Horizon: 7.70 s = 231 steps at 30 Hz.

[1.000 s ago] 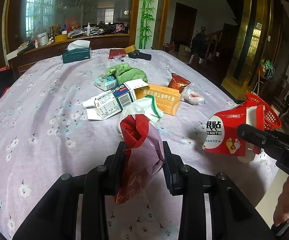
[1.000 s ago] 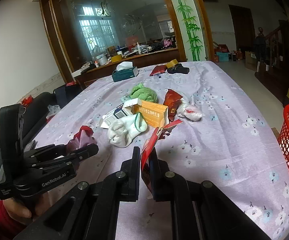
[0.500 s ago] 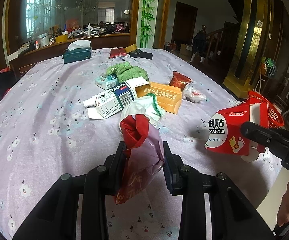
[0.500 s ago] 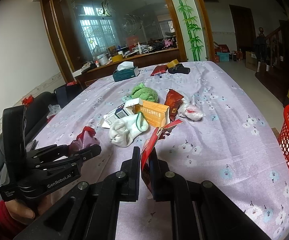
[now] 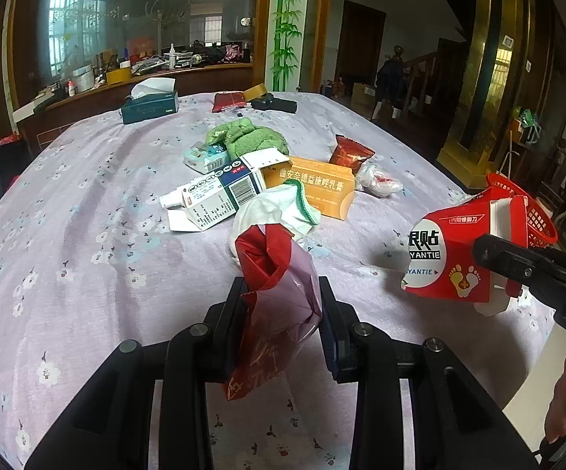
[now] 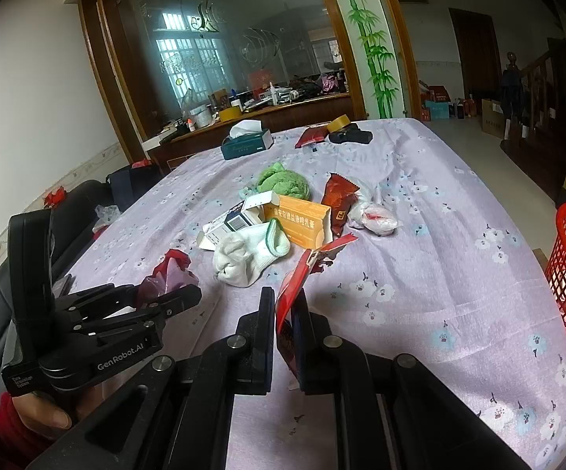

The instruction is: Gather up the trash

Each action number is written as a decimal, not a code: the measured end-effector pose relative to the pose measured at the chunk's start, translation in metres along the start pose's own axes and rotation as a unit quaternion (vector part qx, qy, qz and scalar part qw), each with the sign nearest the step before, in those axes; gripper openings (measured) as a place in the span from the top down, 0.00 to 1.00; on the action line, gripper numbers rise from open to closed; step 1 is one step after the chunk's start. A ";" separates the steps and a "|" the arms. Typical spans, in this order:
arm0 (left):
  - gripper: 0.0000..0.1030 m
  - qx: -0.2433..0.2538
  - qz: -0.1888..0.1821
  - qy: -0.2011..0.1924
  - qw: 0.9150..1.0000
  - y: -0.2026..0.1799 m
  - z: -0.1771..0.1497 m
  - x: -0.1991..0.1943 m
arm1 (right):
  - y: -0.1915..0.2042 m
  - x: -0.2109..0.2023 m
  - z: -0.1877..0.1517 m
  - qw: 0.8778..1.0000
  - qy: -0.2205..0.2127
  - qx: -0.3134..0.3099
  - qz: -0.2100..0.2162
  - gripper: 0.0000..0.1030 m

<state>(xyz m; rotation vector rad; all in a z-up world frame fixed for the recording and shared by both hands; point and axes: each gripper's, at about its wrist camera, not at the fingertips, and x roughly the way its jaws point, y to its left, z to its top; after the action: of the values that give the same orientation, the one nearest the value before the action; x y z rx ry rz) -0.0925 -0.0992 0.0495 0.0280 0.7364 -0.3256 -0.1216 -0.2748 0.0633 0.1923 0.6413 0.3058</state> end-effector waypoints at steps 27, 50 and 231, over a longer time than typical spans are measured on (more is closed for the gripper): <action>0.68 0.031 -0.004 0.008 0.999 -0.024 0.012 0.010 | -0.017 -0.011 0.002 1.000 -0.008 0.015 0.002 0.91; 0.68 0.107 -0.178 0.044 0.977 -0.165 0.092 0.029 | -0.151 -0.132 0.021 0.980 -0.109 0.108 -0.129 0.91; 0.71 0.006 0.033 -0.040 0.999 -0.004 0.013 0.024 | -0.027 0.032 -0.003 0.994 -0.057 0.030 -0.090 0.57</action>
<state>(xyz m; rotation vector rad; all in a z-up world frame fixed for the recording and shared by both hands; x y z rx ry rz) -0.0681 -0.1116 0.0436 0.0505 0.6537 -0.2665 -0.0928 -0.2892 0.0355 0.2068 0.5516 0.1005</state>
